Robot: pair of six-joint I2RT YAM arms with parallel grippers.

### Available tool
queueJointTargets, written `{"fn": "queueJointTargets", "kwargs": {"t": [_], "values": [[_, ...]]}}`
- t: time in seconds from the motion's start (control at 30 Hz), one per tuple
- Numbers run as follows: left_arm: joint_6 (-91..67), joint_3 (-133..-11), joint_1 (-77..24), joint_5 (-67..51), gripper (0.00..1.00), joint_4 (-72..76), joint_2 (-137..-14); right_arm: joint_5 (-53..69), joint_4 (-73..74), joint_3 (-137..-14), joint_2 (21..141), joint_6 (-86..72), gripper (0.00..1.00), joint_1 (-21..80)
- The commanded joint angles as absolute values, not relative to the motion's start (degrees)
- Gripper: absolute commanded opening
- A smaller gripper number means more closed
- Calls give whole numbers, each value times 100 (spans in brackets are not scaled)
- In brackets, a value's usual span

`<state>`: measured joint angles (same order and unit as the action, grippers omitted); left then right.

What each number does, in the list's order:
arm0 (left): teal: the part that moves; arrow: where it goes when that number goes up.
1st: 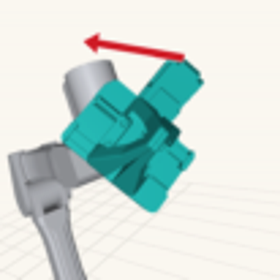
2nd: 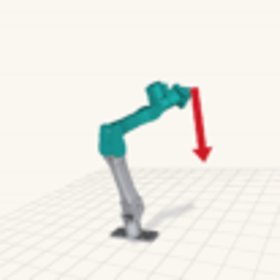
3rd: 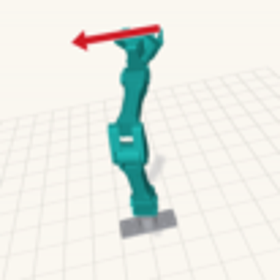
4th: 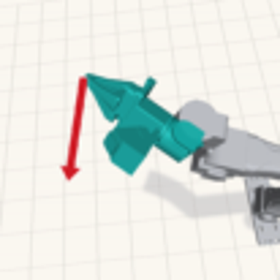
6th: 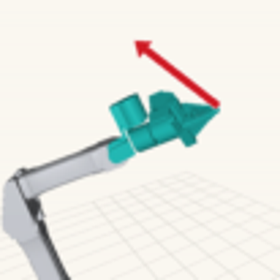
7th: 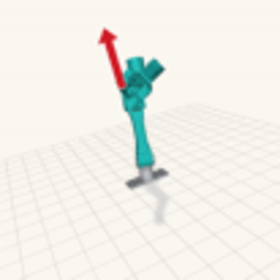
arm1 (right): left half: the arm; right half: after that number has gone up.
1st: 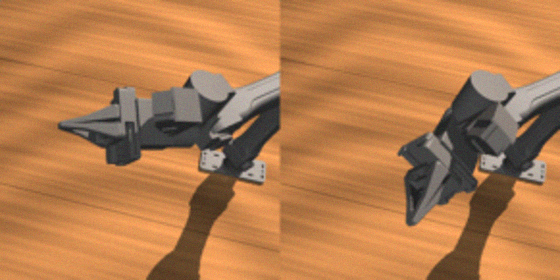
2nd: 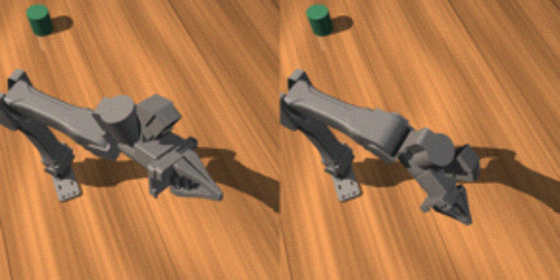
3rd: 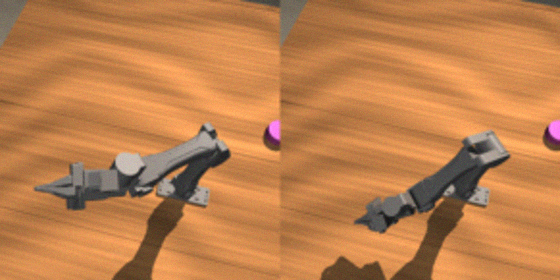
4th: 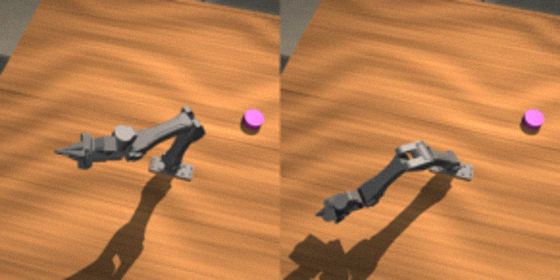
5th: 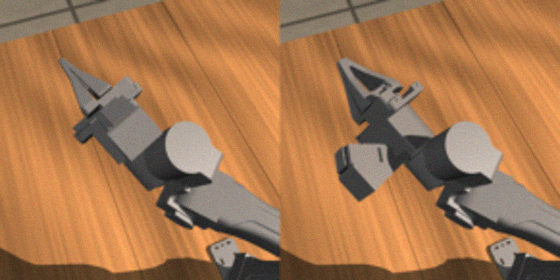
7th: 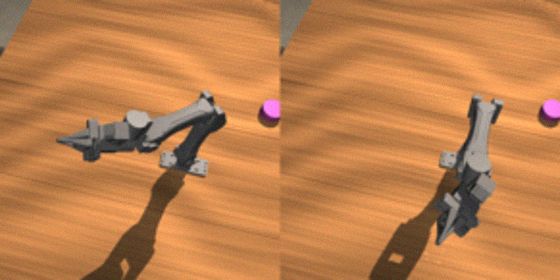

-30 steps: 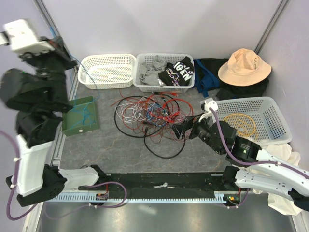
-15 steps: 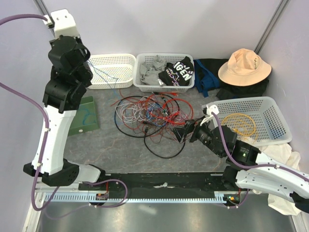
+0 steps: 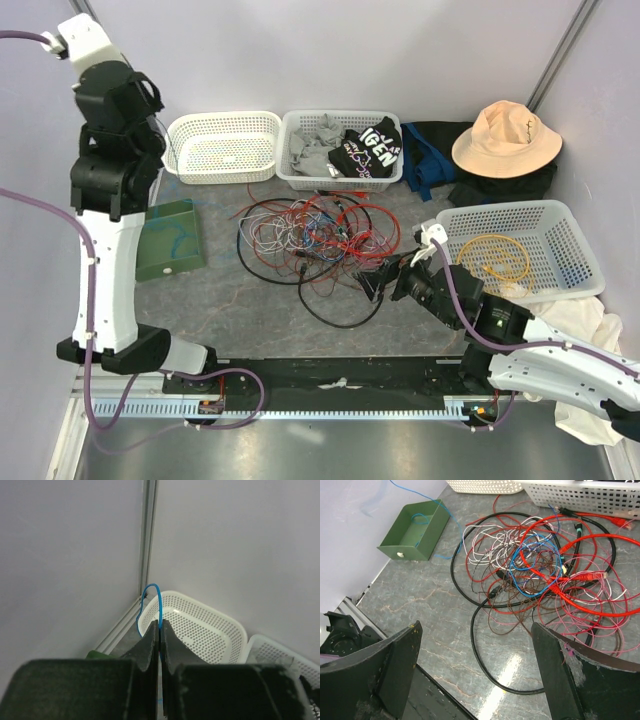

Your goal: Untangle the cables

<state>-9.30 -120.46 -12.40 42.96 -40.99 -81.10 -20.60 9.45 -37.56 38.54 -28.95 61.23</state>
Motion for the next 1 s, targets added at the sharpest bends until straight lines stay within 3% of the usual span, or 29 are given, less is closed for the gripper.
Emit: {"fn": "queueJointTargets", "kwargs": {"t": [0.0, 0.5, 0.63, 0.97], "values": [[-924, -12832, -1230, 4332, 2, -3728, -8077, -1942, 633, -3709, 3911, -2865, 98, 6117], [378, -14194, -1318, 4878, 2, -2312, -8481, -1617, 116, -3366, 4192, -2953, 98, 6108], [369, -14282, -1634, 4790, 2, -2294, -8446, -1530, -377, -3322, 4665, -2997, 98, 6108], [2108, -14116, -1679, 5221, 2, -879, -8429, -958, -1072, -3410, 5476, -3322, 98, 6117]]}}
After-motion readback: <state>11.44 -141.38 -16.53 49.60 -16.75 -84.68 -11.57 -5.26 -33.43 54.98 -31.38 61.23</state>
